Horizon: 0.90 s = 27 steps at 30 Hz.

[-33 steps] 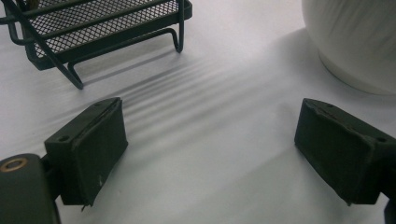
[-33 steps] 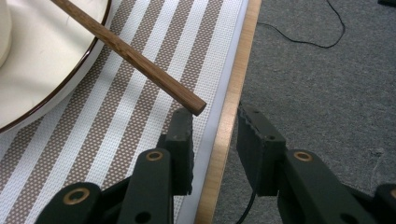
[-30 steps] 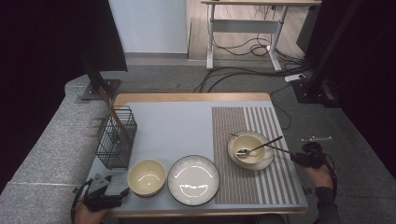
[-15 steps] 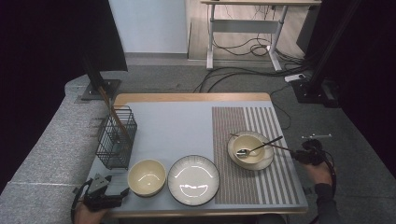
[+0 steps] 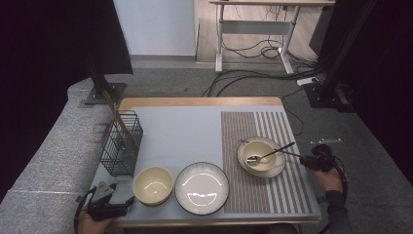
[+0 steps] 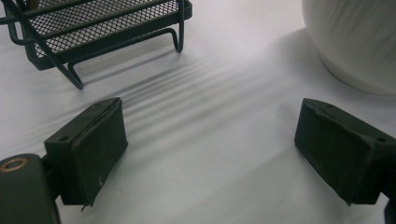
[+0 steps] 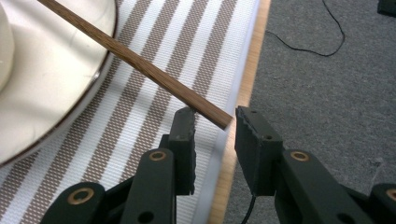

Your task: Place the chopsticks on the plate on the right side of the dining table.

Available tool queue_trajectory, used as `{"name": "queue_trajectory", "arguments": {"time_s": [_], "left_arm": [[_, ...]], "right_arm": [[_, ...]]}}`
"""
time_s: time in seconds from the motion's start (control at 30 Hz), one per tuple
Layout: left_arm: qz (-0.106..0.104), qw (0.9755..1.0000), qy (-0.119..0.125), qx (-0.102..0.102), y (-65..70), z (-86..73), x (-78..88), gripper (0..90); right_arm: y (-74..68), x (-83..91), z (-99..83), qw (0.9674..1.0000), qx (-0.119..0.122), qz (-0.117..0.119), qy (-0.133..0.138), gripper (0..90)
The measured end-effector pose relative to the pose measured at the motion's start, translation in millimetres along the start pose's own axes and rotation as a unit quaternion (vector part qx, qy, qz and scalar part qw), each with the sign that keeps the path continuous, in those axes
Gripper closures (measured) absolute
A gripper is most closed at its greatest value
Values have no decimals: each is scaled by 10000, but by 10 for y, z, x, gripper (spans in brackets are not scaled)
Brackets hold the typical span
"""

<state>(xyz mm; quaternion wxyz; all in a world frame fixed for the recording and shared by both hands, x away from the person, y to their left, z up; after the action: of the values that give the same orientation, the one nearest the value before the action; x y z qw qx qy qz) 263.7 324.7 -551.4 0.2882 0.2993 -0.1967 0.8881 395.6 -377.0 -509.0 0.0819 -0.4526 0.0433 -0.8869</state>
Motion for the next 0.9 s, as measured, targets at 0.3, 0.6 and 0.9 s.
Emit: {"name": "queue_trajectory", "arguments": {"time_s": [0.3, 0.6, 0.9], "left_arm": [[0, 10000, 0, -1, 0, 0, 0, 89], [0, 10000, 0, -1, 0, -1, 1, 89], [-2, 10000, 3, -1, -1, -1, 0, 89]], "right_arm": [[-165, -62, 60, 9998, 173, 104, 6, 686], [-220, -125, 115, 9998, 213, 22, 3, 603], [-164, -211, 147, 9999, 124, -63, 51, 605]]}}
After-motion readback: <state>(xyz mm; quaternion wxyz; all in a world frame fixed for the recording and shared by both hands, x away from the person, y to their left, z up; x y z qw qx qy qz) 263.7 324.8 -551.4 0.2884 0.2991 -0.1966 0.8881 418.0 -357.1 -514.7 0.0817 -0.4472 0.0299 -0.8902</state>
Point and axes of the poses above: each handheld gripper's, and its own axes: x roughly backward along the jaws, z roughly out of its top, y roughly to its right, the point moved 2 cm from there along -x, roughly forward along the jaws, and after that the axes turned 13 degrees about -x, right-handed, at the moved point
